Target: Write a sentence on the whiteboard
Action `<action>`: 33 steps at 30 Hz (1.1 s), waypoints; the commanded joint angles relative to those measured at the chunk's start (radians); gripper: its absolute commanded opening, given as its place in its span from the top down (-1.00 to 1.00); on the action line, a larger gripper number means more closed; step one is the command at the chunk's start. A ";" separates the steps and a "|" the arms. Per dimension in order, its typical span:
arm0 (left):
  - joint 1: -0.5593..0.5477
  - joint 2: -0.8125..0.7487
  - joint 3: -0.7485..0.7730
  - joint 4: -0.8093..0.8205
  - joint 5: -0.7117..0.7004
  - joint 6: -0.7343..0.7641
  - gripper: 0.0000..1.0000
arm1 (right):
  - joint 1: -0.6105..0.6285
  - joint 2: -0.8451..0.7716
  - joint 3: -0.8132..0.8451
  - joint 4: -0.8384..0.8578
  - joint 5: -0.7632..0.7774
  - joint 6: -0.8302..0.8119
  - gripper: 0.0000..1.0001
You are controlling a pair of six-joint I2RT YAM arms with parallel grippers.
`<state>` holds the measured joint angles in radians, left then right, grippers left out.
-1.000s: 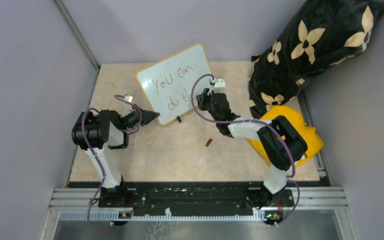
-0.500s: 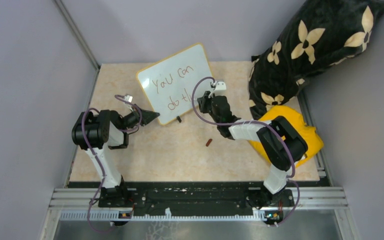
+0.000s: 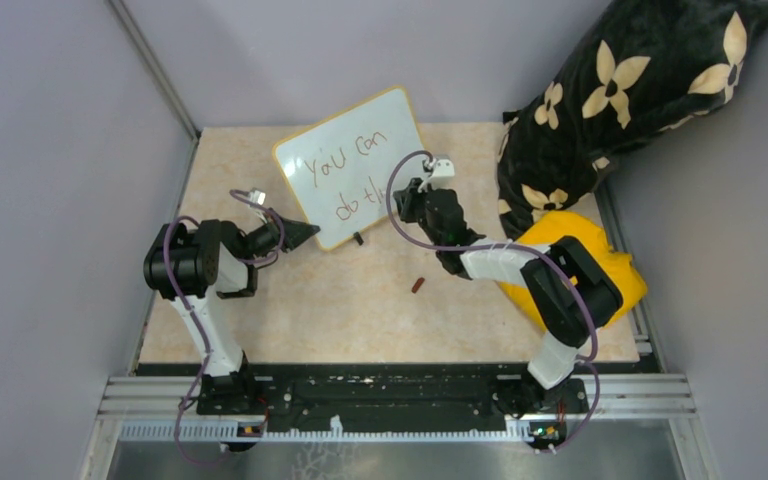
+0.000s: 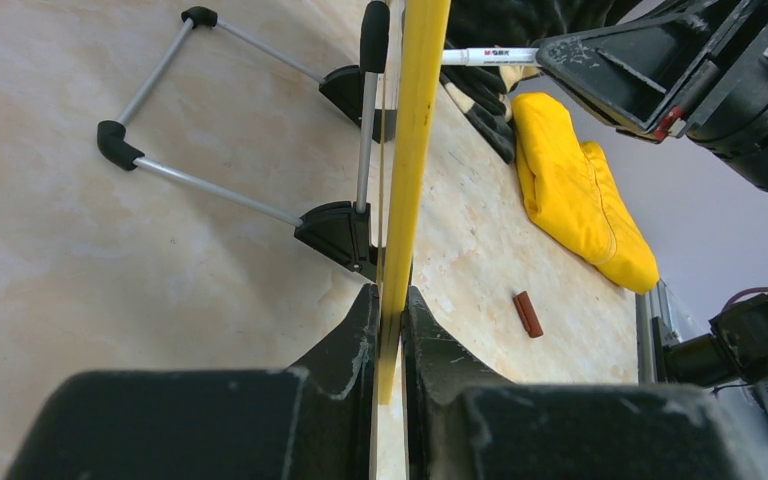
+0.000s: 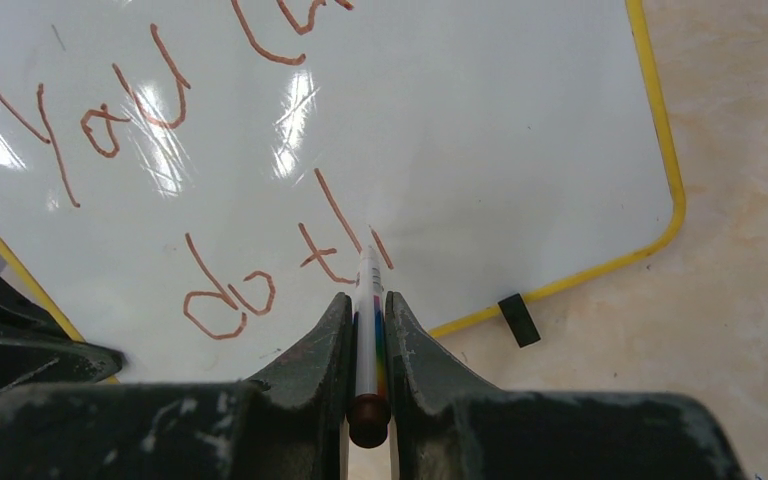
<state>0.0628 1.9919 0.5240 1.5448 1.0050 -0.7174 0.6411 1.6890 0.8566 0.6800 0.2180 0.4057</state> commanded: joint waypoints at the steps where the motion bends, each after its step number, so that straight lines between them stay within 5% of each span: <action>1: -0.007 0.010 0.010 0.037 0.020 -0.016 1.00 | 0.009 -0.047 0.058 0.023 -0.021 0.003 1.00; 33: -0.007 0.010 0.010 0.037 0.023 -0.016 1.00 | 0.009 0.030 0.117 -0.017 -0.041 -0.001 1.00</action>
<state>0.0628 1.9919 0.5240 1.5448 1.0061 -0.7174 0.6456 1.6981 0.9257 0.6384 0.1810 0.4049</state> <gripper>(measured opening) 0.136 0.123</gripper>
